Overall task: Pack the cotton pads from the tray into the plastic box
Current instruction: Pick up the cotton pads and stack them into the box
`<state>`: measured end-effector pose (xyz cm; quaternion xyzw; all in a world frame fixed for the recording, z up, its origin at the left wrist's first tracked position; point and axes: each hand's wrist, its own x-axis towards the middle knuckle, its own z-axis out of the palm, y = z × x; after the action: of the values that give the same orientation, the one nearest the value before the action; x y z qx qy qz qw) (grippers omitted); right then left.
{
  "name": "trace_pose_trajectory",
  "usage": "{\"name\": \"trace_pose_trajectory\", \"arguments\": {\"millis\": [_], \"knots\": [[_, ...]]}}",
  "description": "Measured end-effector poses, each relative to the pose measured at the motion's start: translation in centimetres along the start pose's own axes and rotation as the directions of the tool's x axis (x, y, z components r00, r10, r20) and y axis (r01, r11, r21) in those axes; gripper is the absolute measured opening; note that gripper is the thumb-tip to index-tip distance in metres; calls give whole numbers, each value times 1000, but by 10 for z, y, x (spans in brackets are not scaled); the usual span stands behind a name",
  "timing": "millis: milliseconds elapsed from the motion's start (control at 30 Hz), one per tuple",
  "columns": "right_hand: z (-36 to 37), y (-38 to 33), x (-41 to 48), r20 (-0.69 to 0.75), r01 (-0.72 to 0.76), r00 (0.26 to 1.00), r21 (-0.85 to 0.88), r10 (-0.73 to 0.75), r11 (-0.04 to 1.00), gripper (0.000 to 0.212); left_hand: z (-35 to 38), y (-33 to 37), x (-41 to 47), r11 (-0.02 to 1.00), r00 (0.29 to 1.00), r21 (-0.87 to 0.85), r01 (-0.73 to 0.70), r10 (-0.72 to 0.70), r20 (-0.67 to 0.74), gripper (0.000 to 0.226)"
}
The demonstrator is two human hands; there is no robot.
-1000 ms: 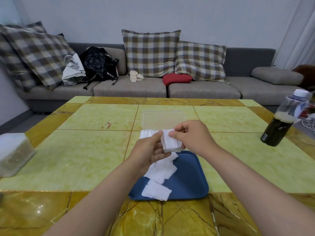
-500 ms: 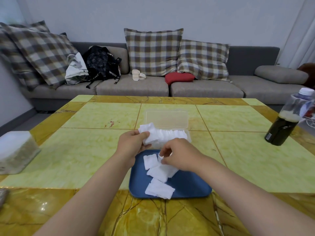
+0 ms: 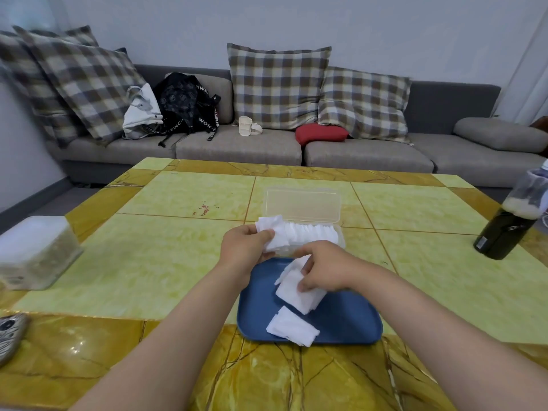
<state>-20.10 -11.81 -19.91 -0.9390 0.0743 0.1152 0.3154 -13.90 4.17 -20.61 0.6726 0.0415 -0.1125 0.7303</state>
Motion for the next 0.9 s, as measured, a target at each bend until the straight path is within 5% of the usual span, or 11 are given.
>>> {"name": "trace_pose_trajectory", "arguments": {"millis": [333,533,900], "knots": [[-44,19,-15,49,-49,998,321,35,946,10,6,-6,-3,999,995,26,25,-28,94,17],[-49,13,-18,-70,52,998,643,-10,764,10,16,-6,-10,992,960,-65,106,-85,269,26],[-48,9,-16,-312,154,950,548,30,822,15,28,-6,-21,992,918,-73,99,-62,391,26]]}}
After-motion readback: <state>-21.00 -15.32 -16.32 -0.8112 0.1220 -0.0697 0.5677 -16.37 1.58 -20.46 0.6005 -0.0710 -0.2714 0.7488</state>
